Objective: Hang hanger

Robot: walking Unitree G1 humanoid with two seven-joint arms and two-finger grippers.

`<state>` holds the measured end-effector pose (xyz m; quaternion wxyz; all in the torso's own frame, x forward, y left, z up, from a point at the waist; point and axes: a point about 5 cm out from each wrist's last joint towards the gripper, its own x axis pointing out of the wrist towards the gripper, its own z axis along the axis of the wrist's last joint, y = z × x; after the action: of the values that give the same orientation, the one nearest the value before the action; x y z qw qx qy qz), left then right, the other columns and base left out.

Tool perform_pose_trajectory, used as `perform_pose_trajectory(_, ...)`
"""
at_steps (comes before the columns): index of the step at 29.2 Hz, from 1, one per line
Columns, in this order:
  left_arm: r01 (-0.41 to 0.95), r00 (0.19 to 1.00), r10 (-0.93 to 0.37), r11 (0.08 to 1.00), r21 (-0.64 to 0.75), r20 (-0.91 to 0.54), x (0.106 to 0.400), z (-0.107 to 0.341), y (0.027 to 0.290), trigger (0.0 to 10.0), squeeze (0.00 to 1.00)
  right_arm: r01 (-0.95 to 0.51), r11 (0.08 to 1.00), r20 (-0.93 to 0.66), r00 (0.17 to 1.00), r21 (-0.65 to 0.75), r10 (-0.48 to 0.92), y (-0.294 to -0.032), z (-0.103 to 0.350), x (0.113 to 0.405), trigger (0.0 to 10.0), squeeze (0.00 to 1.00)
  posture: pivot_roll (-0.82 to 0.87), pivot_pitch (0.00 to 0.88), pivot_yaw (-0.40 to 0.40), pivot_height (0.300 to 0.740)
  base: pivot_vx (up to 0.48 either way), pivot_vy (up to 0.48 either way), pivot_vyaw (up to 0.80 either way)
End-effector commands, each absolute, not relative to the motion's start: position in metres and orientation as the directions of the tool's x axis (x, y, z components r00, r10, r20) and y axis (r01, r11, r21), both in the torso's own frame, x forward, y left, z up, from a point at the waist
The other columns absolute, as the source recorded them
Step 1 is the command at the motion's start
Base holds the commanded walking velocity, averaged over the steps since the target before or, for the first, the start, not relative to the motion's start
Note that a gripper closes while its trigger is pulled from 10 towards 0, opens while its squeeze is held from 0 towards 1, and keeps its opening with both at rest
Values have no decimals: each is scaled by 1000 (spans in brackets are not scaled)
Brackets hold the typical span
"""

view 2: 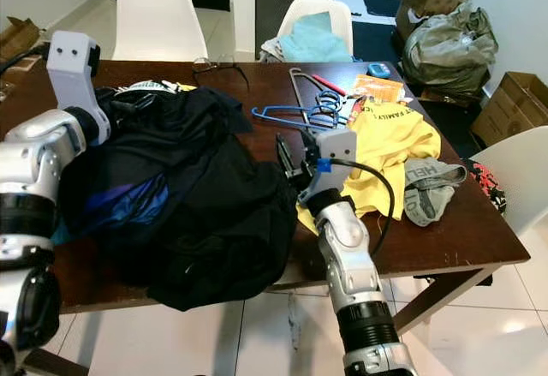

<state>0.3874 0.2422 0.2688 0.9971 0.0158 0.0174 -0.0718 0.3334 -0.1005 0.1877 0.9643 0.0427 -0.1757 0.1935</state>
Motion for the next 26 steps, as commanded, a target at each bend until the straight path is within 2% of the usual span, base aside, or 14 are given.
perform_pose_trajectory(1, 152, 986, -150, 988, 14, -65, 388, 267, 248, 10000, 0, -394, 919, 344, 866, 21, 364, -101, 187, 334, 10000, 0, 10, 121, -90, 740, 0, 0, 0)
perform_pose_trajectory(6, 225, 970, -224, 974, 1, -95, 391, 268, 244, 10000, 0, -394, 919, 346, 865, 18, 364, -101, 188, 335, 10000, 0, 7, 121, -89, 740, 0, 0, 0)
perform_pose_trajectory(7, 234, 966, -233, 972, -6, -110, 392, 267, 244, 9490, 0, -393, 919, 346, 865, 18, 363, -101, 188, 335, 10000, 0, 7, 121, -89, 740, 0, 0, 0)
perform_pose_trajectory(11, 237, 964, -237, 971, -11, -119, 392, 267, 244, 9490, 0, -393, 920, 346, 865, 17, 363, -101, 189, 336, 10000, 0, 7, 121, -89, 740, 0, 0, 0)
perform_pose_trajectory(12, 236, 963, -235, 972, -10, -131, 393, 266, 244, 6039, 0, -392, 920, 346, 865, 17, 363, -102, 189, 336, 10000, 0, 7, 122, -89, 740, 0, 0, 0)
perform_pose_trajectory(13, 232, 963, -231, 973, -8, -140, 394, 265, 245, 4196, 0, -392, 920, 346, 865, 17, 362, -102, 189, 336, 10000, 0, 7, 122, -89, 740, 0, 0, 0)
perform_pose_trajectory(14, 232, 963, -231, 973, -8, -140, 394, 265, 245, 4196, 0, -392, 920, 346, 865, 17, 362, -102, 189, 336, 10000, 0, 7, 122, -89, 740, 0, 0, 0)
perform_pose_trajectory(15, 226, 964, -224, 974, -6, -144, 394, 265, 246, 2863, 0, -392, 920, 346, 865, 17, 362, -102, 189, 336, 10000, 0, 6, 123, -88, 740, 0, 0, 0)
perform_pose_trajectory(16, 224, 964, -222, 975, -6, -146, 395, 265, 246, 0, 0, -391, 920, 346, 866, 18, 362, -102, 189, 336, 10000, 0, 7, 122, -88, 740, 0, 0, 0)
perform_pose_trajectory(26, 234, 961, -232, 972, -2, -154, 395, 264, 249, 0, 0, -391, 920, 346, 866, 18, 361, -101, 189, 336, 10000, 0, 9, 119, -86, 740, 0, 0, 0)
